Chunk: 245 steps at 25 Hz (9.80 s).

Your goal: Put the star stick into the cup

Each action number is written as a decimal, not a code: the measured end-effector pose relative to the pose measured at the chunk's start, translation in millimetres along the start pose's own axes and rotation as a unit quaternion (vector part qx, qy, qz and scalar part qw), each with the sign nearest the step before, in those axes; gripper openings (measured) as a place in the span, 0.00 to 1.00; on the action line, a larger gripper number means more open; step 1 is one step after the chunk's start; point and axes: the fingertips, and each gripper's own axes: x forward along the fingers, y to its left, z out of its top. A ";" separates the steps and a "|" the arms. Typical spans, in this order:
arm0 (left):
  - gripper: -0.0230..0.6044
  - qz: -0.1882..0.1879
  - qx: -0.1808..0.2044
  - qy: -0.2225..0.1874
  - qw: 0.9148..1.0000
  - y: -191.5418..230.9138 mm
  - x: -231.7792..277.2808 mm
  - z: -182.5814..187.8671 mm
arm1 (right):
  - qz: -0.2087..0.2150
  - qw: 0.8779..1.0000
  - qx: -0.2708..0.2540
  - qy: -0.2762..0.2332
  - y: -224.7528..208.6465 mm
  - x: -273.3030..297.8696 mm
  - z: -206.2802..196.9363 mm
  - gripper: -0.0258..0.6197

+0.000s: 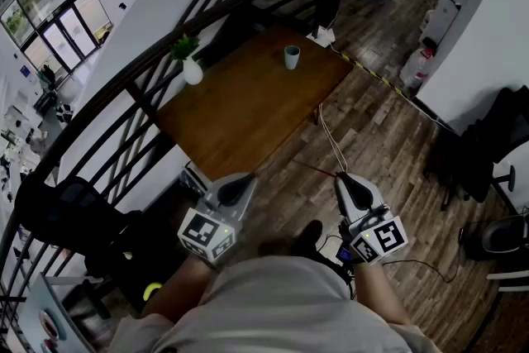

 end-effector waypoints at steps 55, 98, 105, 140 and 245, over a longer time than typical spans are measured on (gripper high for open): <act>0.04 -0.032 -0.039 0.026 0.998 61.2 446.4 -5.7 | 0.019 0.999 0.037 0.007 -415.5 100.2 5.4 0.08; 0.04 0.187 -0.065 0.025 0.980 314.1 645.8 10.5 | 0.240 0.969 0.032 0.041 -638.1 427.4 22.9 0.08; 0.04 0.215 -0.072 0.023 0.974 348.5 666.8 9.6 | 0.256 0.963 0.053 0.063 -665.4 460.7 0.5 0.08; 0.04 0.177 -0.169 0.129 0.961 558.4 717.7 -149.1 | 0.257 0.943 0.066 0.201 -679.4 691.4 -185.9 0.08; 0.04 0.156 -0.002 0.030 0.987 271.5 636.1 26.3 | 0.307 0.949 -0.034 0.064 -573.0 415.6 -12.6 0.05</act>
